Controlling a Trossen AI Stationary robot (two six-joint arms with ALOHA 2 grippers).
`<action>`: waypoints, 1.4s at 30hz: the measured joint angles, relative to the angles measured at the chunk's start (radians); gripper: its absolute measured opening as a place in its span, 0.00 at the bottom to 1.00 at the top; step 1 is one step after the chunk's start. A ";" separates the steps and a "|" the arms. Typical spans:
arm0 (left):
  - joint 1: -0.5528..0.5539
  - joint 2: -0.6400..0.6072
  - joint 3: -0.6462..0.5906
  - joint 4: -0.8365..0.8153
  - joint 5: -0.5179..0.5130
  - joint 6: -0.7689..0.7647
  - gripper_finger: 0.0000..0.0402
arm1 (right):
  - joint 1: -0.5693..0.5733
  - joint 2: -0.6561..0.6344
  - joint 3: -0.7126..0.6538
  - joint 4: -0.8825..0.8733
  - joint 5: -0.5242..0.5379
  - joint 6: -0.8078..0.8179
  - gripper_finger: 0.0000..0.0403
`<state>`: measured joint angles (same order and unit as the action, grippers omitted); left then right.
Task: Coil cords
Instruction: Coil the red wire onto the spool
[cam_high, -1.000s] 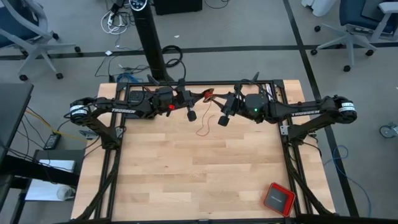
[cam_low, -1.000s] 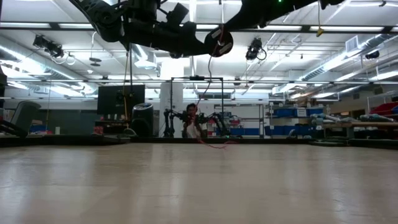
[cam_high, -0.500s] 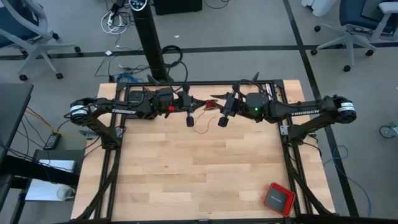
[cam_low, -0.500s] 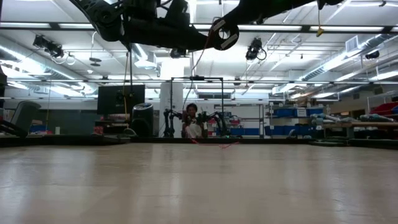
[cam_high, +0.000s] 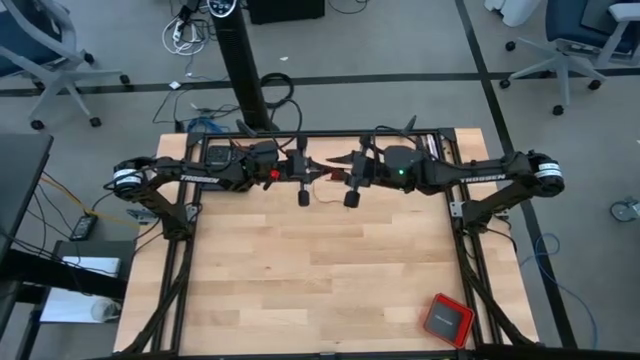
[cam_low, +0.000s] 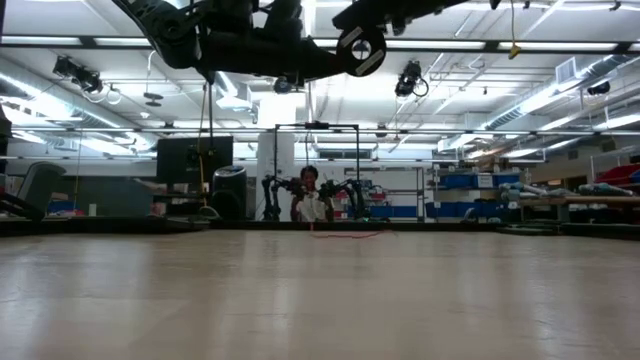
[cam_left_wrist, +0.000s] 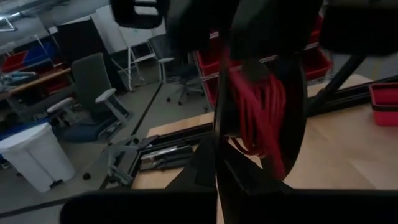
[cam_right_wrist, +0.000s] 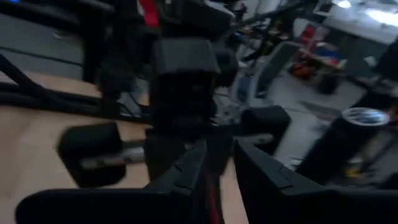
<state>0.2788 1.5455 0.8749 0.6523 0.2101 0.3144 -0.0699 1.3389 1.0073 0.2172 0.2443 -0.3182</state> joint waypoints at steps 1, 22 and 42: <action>0.000 0.000 0.000 0.000 0.009 0.000 0.00 | -0.004 0.003 0.010 -0.009 -0.024 0.021 0.21; -0.007 0.000 0.000 -0.029 0.042 -0.007 0.00 | -0.009 -0.100 0.107 -0.426 -0.055 0.153 0.20; -0.020 -0.154 0.001 -0.304 -0.093 -0.136 0.00 | 0.011 -0.095 -0.218 -0.289 0.007 0.335 0.19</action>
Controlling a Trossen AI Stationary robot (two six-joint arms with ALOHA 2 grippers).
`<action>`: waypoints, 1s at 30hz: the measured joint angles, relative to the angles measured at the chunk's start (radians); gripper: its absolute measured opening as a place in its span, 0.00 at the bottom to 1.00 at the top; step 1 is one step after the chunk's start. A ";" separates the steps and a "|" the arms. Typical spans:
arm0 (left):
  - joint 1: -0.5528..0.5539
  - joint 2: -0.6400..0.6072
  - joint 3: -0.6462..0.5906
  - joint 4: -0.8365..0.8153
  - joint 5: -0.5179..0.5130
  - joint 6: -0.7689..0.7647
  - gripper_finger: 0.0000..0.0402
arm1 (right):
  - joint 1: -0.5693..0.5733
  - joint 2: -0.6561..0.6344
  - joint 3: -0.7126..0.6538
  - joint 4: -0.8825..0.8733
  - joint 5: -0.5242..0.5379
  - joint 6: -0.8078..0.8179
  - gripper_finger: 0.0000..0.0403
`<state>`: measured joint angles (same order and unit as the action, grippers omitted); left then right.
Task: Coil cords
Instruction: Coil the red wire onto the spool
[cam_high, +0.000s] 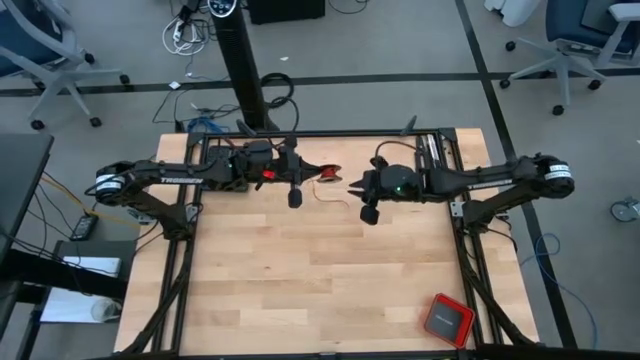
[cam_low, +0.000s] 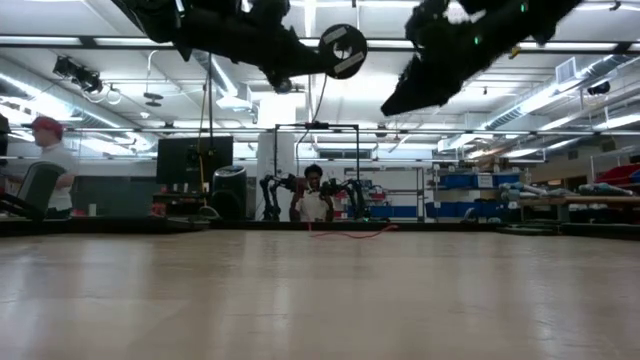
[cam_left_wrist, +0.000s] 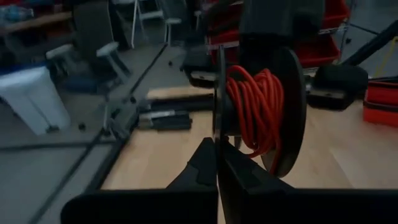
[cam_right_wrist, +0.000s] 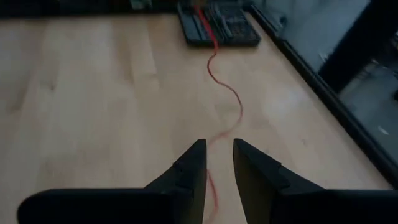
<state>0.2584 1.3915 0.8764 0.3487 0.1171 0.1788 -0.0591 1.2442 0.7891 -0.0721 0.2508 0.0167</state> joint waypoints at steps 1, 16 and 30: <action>0.002 0.000 0.000 -0.012 -0.002 -0.011 0.00 | -0.018 0.000 -0.044 0.081 -0.029 -0.003 0.19; 0.045 0.000 0.000 -0.043 -0.131 -0.130 0.00 | -0.348 0.052 -0.161 0.406 -0.468 0.069 0.19; 0.049 0.001 0.000 -0.050 -0.062 -0.005 0.00 | -0.232 0.087 -0.146 0.583 -0.488 -0.047 0.19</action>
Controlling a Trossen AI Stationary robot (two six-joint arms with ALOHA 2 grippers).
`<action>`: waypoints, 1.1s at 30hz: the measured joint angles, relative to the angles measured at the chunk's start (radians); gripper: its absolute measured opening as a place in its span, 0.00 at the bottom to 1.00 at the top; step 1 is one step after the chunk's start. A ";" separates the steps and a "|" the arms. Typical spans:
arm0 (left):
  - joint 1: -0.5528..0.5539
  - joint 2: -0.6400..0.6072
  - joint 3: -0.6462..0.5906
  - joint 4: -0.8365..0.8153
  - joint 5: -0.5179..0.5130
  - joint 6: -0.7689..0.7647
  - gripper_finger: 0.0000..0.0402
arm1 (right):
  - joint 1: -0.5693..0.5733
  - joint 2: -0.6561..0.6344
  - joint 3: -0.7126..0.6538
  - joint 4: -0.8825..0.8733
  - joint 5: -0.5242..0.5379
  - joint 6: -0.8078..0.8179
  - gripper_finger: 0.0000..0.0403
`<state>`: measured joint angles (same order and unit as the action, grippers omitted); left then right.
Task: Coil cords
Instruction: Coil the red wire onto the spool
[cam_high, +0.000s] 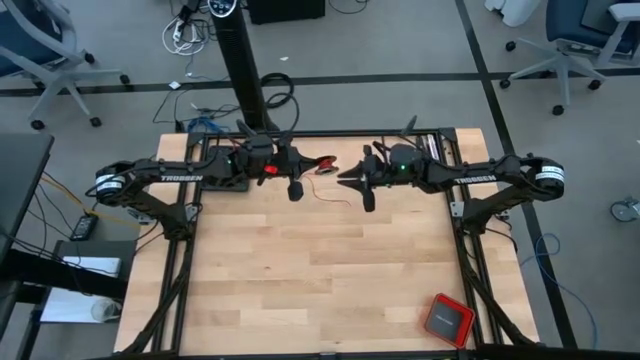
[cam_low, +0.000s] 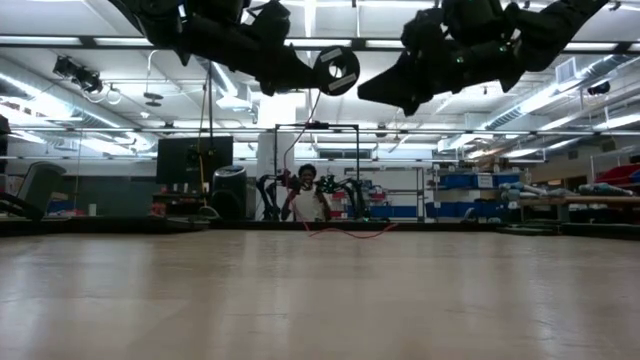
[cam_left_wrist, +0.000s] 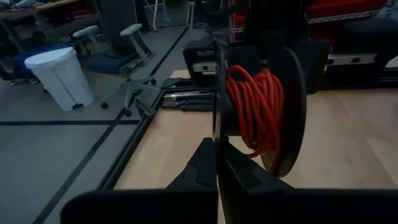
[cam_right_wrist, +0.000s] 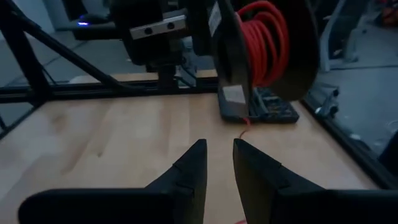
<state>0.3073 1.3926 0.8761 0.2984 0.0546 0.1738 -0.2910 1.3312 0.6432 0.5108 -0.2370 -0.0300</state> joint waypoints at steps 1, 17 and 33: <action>0.000 0.000 0.000 0.001 0.004 0.000 0.00 | 0.003 0.000 0.007 -0.007 0.018 -0.011 0.19; -0.001 0.000 0.000 -0.006 0.085 0.002 0.00 | 0.036 0.000 0.095 -0.147 0.053 -0.107 0.19; -0.001 0.000 0.000 -0.003 0.066 0.000 0.00 | 0.056 0.000 0.112 -0.094 0.121 -0.121 0.18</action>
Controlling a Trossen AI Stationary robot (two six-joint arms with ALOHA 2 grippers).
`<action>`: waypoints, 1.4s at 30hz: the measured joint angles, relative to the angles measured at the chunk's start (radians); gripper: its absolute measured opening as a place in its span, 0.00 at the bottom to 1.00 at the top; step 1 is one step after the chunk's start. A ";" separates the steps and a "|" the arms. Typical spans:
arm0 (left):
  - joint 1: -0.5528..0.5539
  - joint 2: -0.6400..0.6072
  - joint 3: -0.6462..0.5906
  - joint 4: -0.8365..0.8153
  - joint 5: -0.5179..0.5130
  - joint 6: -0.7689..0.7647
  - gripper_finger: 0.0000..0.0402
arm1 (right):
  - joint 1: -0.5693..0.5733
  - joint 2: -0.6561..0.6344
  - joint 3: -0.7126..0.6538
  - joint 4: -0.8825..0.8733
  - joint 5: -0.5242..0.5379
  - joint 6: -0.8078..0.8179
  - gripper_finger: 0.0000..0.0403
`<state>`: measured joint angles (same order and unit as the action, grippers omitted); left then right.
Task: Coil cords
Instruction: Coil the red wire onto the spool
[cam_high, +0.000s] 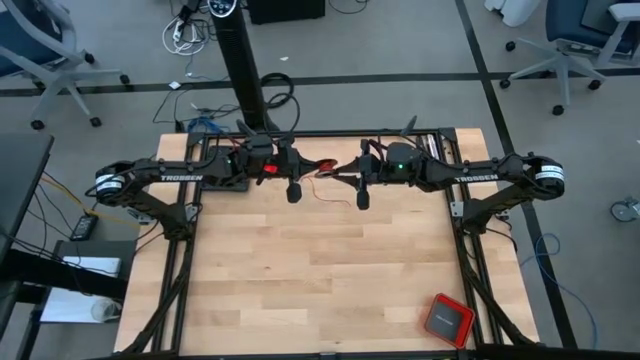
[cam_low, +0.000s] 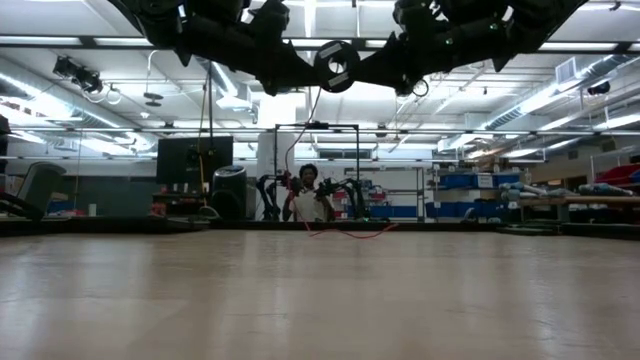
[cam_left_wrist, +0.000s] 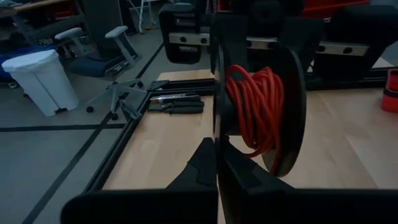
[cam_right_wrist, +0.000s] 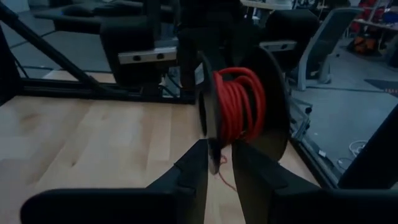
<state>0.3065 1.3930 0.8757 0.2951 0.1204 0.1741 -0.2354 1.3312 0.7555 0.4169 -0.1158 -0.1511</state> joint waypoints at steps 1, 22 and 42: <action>0.000 0.000 0.000 0.000 0.000 0.000 0.00 | 0.001 0.000 0.000 0.005 0.000 0.000 0.18; 0.000 0.001 -0.001 -0.041 -0.077 0.048 0.25 | 0.013 -0.001 0.000 -0.020 0.018 -0.001 0.00; 0.156 0.000 -0.139 0.183 0.035 0.107 0.28 | -0.138 -0.002 -0.023 -0.188 -0.104 -0.045 0.00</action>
<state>0.4628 1.3933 0.7372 0.4778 0.1556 0.2808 -0.3734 1.3296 0.7322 0.2288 -0.2199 -0.1964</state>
